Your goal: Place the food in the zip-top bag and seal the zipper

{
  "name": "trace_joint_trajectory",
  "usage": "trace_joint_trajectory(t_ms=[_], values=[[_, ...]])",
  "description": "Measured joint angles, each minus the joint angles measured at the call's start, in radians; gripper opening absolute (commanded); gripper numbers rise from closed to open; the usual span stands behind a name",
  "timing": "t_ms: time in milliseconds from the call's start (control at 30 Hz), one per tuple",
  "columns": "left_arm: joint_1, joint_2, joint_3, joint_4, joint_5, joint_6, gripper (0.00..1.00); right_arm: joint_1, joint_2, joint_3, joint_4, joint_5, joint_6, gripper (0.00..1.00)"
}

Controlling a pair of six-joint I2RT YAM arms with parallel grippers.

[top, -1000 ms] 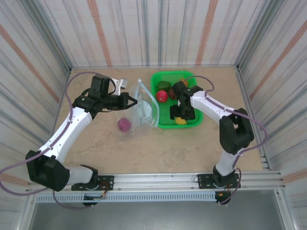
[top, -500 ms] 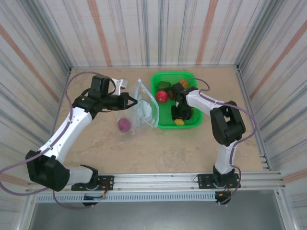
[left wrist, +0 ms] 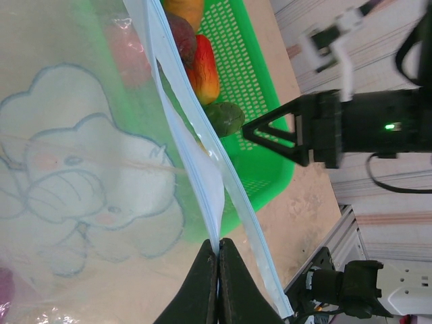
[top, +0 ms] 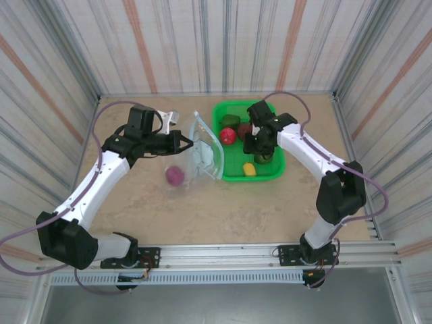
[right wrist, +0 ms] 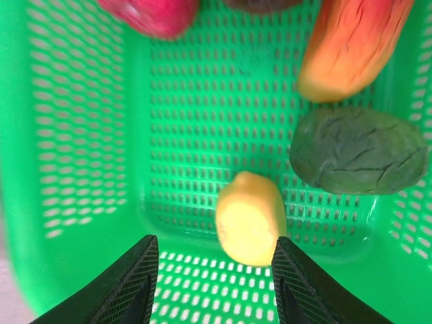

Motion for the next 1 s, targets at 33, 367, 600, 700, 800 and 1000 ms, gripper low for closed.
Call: trace_joint_trajectory(t_ms=[33, 367, 600, 700, 800, 1000], values=[[0.000, 0.000, 0.000, 0.000, 0.000, 0.000, 0.00, 0.000, -0.018, 0.003, -0.001, 0.000, 0.000, 0.55], [0.000, 0.000, 0.000, 0.000, 0.000, 0.000, 0.00, 0.014, 0.085, 0.008, -0.047, -0.030, -0.028, 0.78], [0.000, 0.000, 0.000, 0.000, 0.000, 0.000, 0.00, 0.026, 0.214, 0.008, -0.048, -0.030, -0.036, 0.76], [0.000, 0.000, 0.000, 0.000, 0.000, 0.000, 0.00, 0.022, 0.278, 0.013, -0.045, -0.029, -0.037, 0.74], [0.000, 0.000, 0.000, 0.000, 0.000, 0.000, 0.00, 0.021, 0.330, 0.019, -0.042, -0.029, -0.048, 0.66], [0.000, 0.000, 0.000, 0.000, 0.000, 0.000, 0.00, 0.023, 0.352, 0.020, -0.042, -0.029, -0.055, 0.38]])
